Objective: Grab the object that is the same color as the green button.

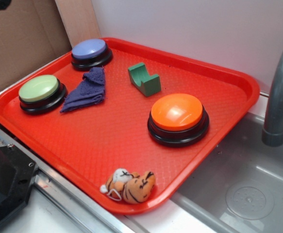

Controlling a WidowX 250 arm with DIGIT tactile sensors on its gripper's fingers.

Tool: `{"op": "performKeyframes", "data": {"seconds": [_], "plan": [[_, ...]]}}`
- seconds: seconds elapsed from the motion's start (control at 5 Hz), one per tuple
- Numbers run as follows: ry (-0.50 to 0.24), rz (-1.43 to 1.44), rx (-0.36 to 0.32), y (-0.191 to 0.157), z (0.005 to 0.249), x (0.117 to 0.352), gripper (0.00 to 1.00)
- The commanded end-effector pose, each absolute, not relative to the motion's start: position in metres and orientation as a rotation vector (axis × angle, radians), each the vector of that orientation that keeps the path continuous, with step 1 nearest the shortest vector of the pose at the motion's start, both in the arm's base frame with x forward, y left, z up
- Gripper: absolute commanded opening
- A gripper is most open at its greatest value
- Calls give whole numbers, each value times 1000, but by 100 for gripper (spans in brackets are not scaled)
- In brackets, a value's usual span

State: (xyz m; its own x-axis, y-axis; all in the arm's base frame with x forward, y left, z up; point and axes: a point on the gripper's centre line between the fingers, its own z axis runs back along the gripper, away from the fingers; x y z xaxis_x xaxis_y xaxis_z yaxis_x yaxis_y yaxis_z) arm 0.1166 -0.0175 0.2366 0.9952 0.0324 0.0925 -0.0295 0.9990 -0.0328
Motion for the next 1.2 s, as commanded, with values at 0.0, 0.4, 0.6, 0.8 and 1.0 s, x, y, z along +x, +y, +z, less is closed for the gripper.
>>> {"op": "performKeyframes", "data": {"seconds": [0.0,0.4,0.6,0.8,1.0], "plan": [[-93,31,-31,-17,237,117,100],[-138,535,-117,-20,216,174,100],[-213,781,-151,-19,205,189,100],[-323,1022,-144,-18,175,229,100],[-370,1201,-97,-14,144,259,100]]}}
